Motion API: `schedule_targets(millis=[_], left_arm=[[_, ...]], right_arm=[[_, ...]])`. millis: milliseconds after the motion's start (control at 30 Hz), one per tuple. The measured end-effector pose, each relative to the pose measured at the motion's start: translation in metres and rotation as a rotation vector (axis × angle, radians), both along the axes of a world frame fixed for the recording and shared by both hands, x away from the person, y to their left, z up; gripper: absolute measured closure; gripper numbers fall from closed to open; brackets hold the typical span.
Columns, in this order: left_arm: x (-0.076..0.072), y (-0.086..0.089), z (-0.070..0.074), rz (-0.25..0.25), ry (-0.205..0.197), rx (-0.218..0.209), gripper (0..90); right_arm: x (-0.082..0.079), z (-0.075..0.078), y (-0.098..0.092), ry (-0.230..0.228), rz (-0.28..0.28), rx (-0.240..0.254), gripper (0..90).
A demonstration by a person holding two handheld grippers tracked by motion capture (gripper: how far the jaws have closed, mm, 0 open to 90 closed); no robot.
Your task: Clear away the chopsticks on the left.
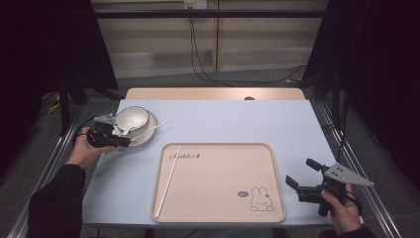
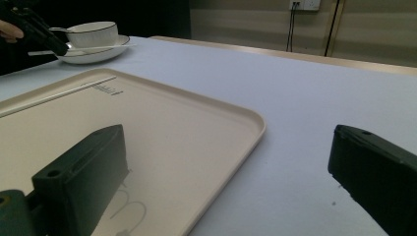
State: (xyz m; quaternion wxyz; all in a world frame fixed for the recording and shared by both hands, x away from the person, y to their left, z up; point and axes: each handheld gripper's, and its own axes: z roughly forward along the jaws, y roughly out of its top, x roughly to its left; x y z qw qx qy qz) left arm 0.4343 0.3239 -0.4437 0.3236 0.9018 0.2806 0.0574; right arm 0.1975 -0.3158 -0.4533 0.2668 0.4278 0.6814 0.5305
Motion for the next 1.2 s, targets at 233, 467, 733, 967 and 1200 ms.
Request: schedule_targets(millis=[233, 467, 733, 967, 1200], left_arm=[[0.002, 0.001, 0.001, 0.010, 0.035, -0.017, 84.7], [-0.003, 0.004, 0.007, 0.028, 0.054, -0.055, 84.7], [-0.013, 0.009, 0.016, 0.050, 0.029, -0.091, 84.8], [-0.034, 0.011, 0.026, 0.065, -0.009, -0.128, 84.7], [-0.064, 0.012, 0.033, 0.100, -0.057, -0.150, 84.8]], right_arm=[[0.000, 0.000, 0.001, -0.002, 0.000, -0.003, 1.0], [0.001, 0.000, 0.001, -0.002, -0.003, -0.003, 0.9], [0.001, 0.000, 0.000, 0.006, -0.005, -0.001, 0.8], [0.001, 0.000, 0.001, 0.002, -0.006, -0.001, 0.8], [0.001, 0.000, 0.000, 0.005, -0.009, -0.001, 0.7]])
